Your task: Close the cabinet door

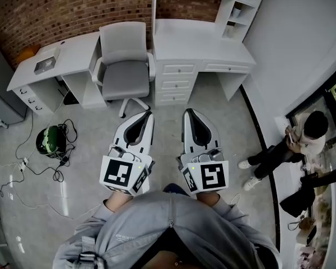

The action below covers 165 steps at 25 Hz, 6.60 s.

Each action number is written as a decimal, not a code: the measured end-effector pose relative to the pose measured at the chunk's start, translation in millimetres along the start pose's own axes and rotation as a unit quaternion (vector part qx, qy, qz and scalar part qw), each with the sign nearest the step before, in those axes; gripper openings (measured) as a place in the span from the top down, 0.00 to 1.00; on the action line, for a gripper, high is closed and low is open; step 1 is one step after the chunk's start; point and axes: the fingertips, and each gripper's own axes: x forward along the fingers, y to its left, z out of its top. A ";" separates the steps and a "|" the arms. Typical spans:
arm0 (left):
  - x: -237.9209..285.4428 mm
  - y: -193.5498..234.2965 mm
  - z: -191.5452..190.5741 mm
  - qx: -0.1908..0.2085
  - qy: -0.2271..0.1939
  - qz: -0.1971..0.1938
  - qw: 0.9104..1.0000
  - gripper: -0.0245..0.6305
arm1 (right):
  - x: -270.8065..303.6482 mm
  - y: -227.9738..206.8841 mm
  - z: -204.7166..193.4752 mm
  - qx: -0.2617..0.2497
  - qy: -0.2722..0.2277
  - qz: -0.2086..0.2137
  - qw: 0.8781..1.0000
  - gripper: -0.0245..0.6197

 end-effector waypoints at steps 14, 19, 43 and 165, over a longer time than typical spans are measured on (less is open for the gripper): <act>43.1 27.2 -18.5 -0.008 0.000 0.006 1.000 0.96 | 45.2 -18.9 -23.8 0.002 -0.001 0.014 1.000 0.92; 87.5 44.9 -19.4 0.000 -0.011 0.005 1.000 0.96 | 83.5 -42.5 -34.8 -0.003 -0.009 0.020 1.000 0.92; 261.5 108.3 -32.9 -0.010 -0.014 0.051 0.999 0.96 | 234.7 -153.5 -75.8 0.007 0.001 0.069 0.998 0.92; 636.5 412.8 -64.5 -0.008 -0.025 0.047 0.999 0.96 | 689.8 -271.7 -205.1 0.015 -0.007 0.131 0.991 0.92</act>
